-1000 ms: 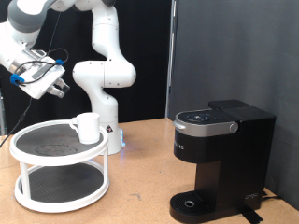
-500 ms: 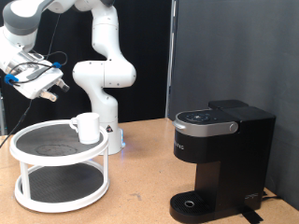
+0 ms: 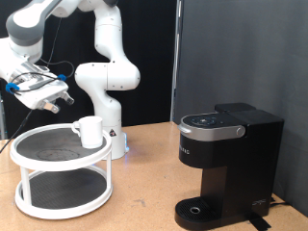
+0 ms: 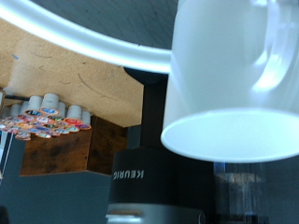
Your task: Make a cup of coffee with the keurig machine
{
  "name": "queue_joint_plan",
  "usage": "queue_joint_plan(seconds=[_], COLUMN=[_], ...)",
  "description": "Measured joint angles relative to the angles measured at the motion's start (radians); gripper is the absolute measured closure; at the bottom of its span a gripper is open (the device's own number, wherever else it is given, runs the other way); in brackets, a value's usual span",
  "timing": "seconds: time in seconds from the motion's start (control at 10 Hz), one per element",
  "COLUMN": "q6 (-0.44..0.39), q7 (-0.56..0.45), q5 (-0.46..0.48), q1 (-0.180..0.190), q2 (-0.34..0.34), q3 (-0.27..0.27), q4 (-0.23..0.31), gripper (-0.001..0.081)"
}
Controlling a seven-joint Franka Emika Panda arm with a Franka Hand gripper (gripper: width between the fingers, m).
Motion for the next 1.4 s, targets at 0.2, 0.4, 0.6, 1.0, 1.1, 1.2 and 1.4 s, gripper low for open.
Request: queue_joint_plan(seconds=[0.2,0.4,0.6,1.0,1.1,1.2,1.4], q6=[0.038,0.078,0.096,0.114,0.122,0.128,0.134], q7=[-0.037,-0.063,-0.079,-0.105,-0.109,-0.111,-0.111], q5=[-0.015,-0.030,-0.038,-0.038,-0.038,-0.038,-0.034], q1=[0.000,0.000,0.000,0.000,0.000,0.000,0.000], q2=[0.012,0.025,0.038,0.049,0.049,0.049,0.049], q3=[0.000,0.000,0.000,0.000,-0.001,-0.001,-0.001], q4=[-0.030,-0.061,-0.081,-0.101,-0.108,-0.114,-0.125], gripper=[0.0072,0.0072,0.0072,0.0072,0.0072,0.0072,0.0072])
